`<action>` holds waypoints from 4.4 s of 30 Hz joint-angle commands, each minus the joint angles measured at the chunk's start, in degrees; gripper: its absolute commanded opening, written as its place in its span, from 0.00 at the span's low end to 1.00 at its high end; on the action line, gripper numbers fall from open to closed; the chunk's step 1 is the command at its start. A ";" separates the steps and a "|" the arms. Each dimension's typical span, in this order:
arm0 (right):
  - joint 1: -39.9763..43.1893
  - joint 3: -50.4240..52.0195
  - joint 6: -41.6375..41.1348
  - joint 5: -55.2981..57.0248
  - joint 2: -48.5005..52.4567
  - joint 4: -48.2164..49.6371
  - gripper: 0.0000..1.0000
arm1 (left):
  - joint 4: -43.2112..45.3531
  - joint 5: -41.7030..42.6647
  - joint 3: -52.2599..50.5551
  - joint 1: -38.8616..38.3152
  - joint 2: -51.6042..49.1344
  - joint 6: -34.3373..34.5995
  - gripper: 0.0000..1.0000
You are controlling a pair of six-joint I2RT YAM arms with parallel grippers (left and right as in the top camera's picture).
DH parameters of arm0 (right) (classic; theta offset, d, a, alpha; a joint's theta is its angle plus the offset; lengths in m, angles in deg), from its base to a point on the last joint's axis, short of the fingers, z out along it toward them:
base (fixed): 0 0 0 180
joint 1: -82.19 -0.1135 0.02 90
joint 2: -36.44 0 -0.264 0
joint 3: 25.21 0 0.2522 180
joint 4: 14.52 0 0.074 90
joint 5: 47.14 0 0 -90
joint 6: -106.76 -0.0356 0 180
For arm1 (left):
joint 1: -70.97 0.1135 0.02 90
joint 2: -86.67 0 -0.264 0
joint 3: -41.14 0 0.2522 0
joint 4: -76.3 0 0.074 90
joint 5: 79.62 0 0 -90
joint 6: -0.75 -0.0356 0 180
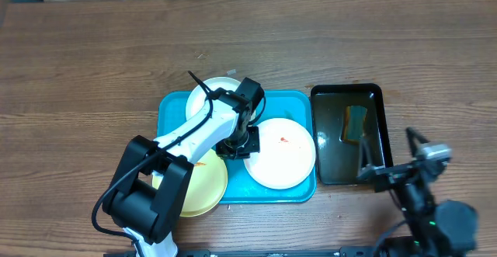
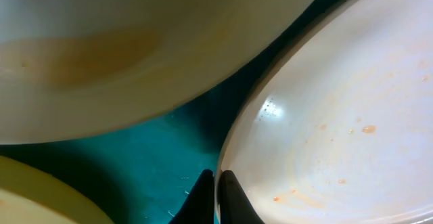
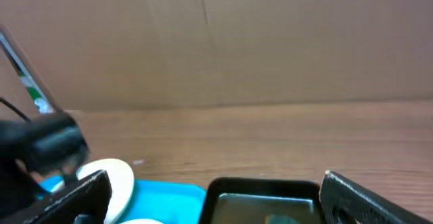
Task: Clean dirty plates on tray and stack at the side
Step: 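Reach the right gripper into the black tray toward the sponge, then grasp the green-yellow sponge with the right gripper and lift it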
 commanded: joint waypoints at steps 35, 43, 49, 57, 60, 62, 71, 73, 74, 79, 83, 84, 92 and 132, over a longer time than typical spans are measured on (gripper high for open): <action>-0.17 -49.22 -8.46 7.65 88.83 -45.03 0.66 | -4.02 -6.71 -0.74 -1.90 -0.52 4.22 0.04; -0.17 -42.21 -8.48 7.43 92.52 -37.22 0.67 | -4.00 -6.71 -0.74 -1.90 -0.52 4.22 0.04; -0.17 -37.07 -8.46 7.21 92.56 -30.12 0.68 | -3.98 -6.73 -0.74 -1.90 -0.52 4.22 0.04; -0.17 -33.42 -8.50 7.17 92.56 -24.57 0.43 | -3.96 -6.73 -0.74 -1.90 -0.52 4.22 0.04; -0.17 -33.42 -8.68 7.08 92.56 -25.53 0.03 | -3.93 -6.71 -0.74 -1.90 -0.52 4.22 0.04; -0.17 -33.51 -8.66 6.99 92.56 -26.71 0.04 | -3.93 -6.73 -0.74 -1.90 -0.52 4.22 0.04; -0.17 -37.73 -8.24 7.23 92.54 -28.94 0.83 | -3.52 -6.73 -0.74 -1.90 -0.52 4.22 0.05; -0.17 -37.70 -8.20 7.23 92.54 -26.97 0.84 | -3.52 -6.73 -0.74 -1.90 -0.52 4.22 0.05; -0.17 -37.62 -8.20 7.23 92.56 -26.08 0.84 | -3.52 -6.73 -0.74 -1.90 -0.52 4.22 0.05; -0.17 -37.03 -8.22 7.21 92.56 -24.61 0.79 | -3.52 -6.71 -0.74 -1.90 -0.52 4.22 0.06; -0.17 -36.11 -8.22 7.21 92.56 -23.96 0.64 | -3.50 -6.71 -0.74 -1.90 -0.52 4.22 0.06; -0.17 -35.91 -8.20 7.23 92.56 -23.82 0.35 | -3.50 -6.73 -0.74 -1.90 -0.52 4.22 0.06; -0.17 -35.71 -8.20 7.23 92.56 -21.59 0.70 | -3.32 -6.73 -0.74 -1.90 -0.52 4.22 0.09; -0.17 -35.01 -8.22 7.26 92.56 -13.68 0.42 | -3.30 -6.71 -0.74 -1.90 -0.52 4.22 0.11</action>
